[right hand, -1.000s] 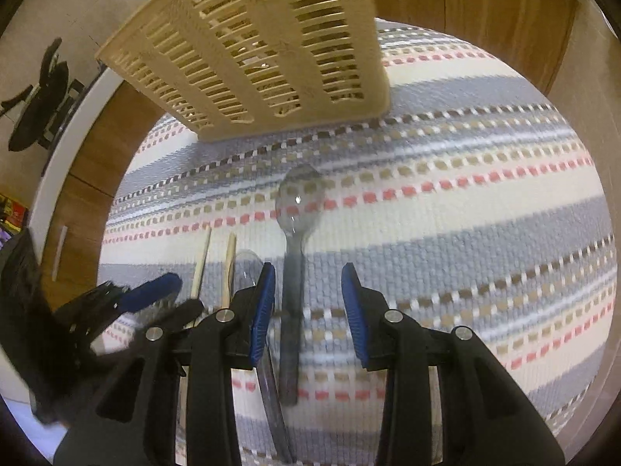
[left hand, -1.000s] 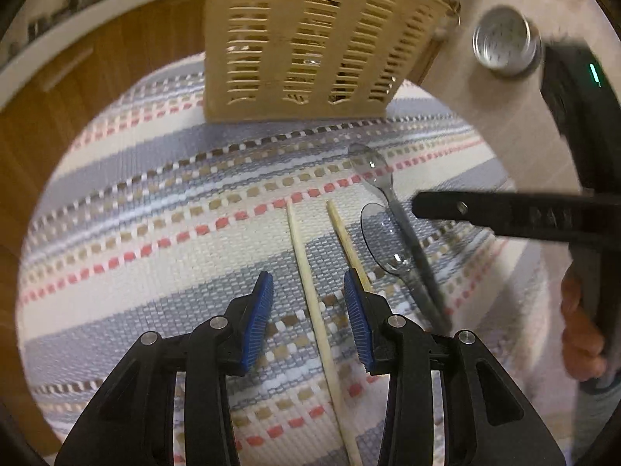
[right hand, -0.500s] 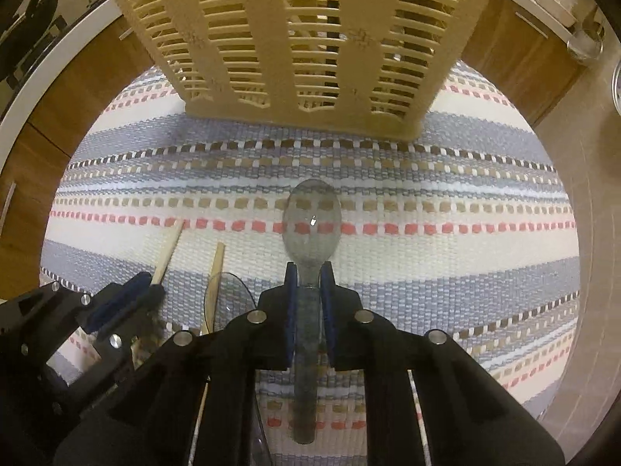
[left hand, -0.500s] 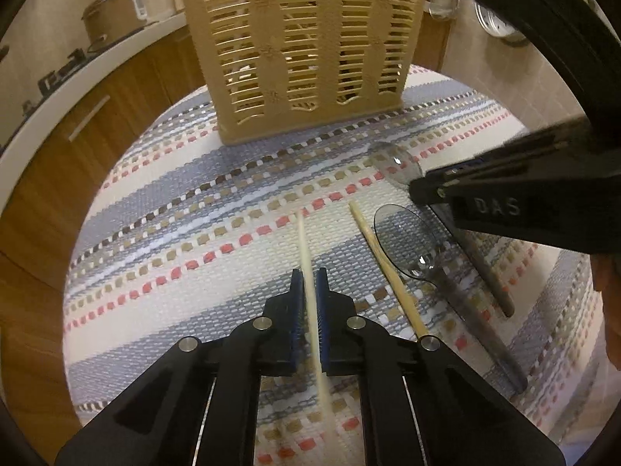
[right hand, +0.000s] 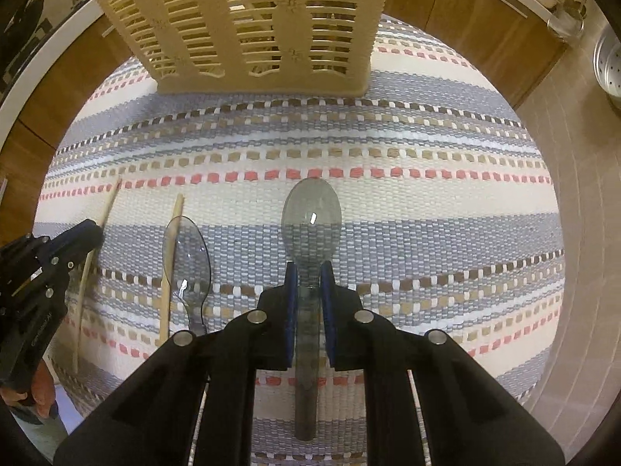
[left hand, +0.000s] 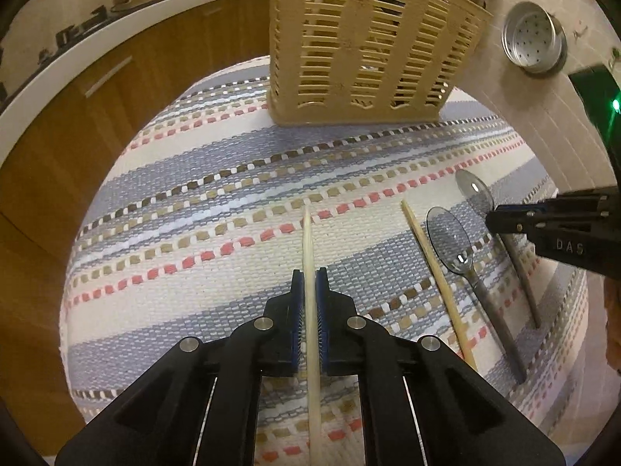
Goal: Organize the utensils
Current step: 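Grasp a clear spoon with the right tool while the left tool grasps a wooden chopstick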
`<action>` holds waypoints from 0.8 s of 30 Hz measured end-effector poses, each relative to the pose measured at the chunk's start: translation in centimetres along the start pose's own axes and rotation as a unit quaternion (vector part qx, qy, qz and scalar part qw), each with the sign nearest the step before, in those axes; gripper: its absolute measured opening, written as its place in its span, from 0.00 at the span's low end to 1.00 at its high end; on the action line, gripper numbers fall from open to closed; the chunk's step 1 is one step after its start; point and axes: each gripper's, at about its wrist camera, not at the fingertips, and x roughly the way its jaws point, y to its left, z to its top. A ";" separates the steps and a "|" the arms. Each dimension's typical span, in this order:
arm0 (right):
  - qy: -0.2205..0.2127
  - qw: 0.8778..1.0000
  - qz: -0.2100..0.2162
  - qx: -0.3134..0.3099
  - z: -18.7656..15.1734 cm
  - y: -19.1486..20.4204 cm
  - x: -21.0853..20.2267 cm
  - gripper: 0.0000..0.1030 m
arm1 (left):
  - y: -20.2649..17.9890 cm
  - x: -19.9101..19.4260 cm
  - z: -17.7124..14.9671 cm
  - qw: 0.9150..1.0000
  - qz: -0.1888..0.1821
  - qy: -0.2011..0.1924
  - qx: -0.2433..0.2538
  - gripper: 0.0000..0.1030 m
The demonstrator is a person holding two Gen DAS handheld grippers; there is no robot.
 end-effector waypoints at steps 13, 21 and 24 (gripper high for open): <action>0.011 1.000 -0.009 -0.009 2.1 2.3 0.9 0.10 | -0.4 0.9 0.2 0.999 -0.025 0.017 0.019 0.24; 0.005 1.000 -0.019 -0.016 2.0 2.8 0.8 0.10 | -0.4 1.7 0.2 0.999 -0.021 0.018 0.032 0.25; 0.001 1.000 -0.021 -0.019 1.9 2.8 0.8 0.10 | -0.7 2.0 0.4 0.999 -0.013 0.018 0.038 0.24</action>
